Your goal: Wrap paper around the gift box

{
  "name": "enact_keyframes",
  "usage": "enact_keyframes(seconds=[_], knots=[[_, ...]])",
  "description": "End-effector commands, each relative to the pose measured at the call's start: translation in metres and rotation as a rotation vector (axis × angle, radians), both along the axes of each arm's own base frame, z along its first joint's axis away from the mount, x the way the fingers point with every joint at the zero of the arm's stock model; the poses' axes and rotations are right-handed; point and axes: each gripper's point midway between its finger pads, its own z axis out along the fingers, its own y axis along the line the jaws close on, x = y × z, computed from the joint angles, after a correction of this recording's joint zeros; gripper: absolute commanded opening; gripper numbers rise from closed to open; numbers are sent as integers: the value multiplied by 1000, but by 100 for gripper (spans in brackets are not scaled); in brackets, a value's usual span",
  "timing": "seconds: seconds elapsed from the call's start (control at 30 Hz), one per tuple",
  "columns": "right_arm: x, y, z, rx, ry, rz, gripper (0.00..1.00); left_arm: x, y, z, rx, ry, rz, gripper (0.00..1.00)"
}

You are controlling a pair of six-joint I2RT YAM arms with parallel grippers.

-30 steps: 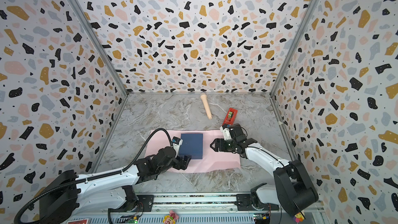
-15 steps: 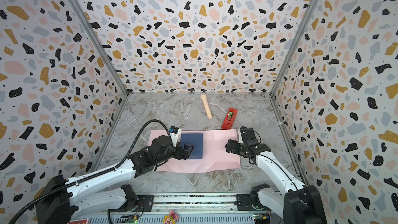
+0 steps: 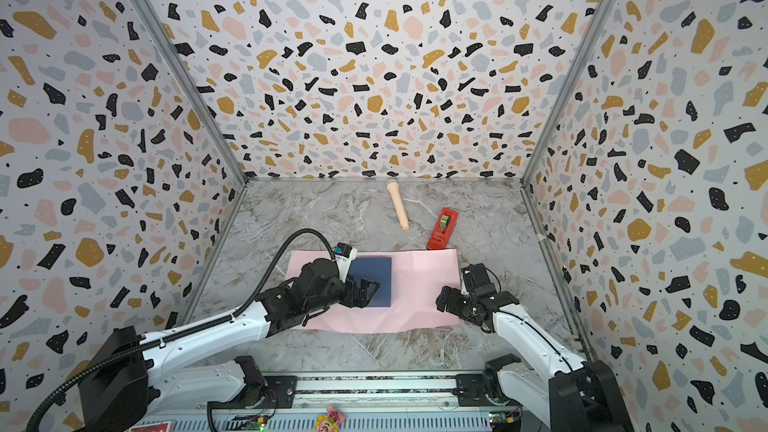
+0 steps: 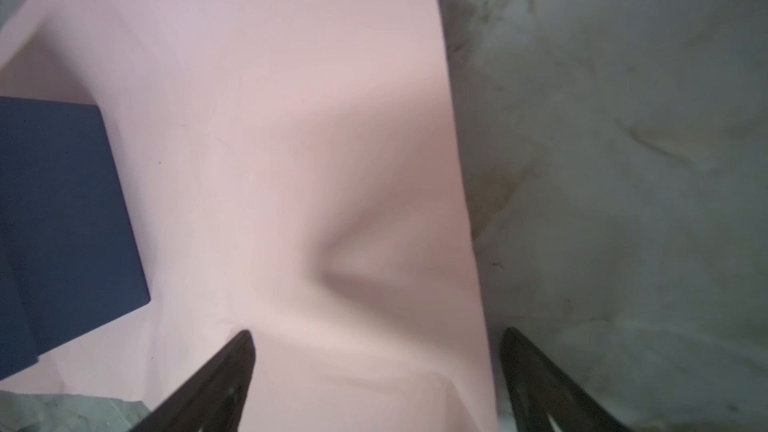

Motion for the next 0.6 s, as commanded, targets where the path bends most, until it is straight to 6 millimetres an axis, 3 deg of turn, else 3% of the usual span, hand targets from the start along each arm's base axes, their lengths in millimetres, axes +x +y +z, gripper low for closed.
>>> enact_keyframes(seconds=[0.0,0.37,0.57], knots=[[-17,12,-1,71,39,34,89,10,-5,21,-40,-45,7,96],[-7,16,29,168,-120,-20,72,18,-2,37,-81,-65,34,96],[-6,10,30,156,-146,-45,56,18,-2,39,-87,-65,34,96]])
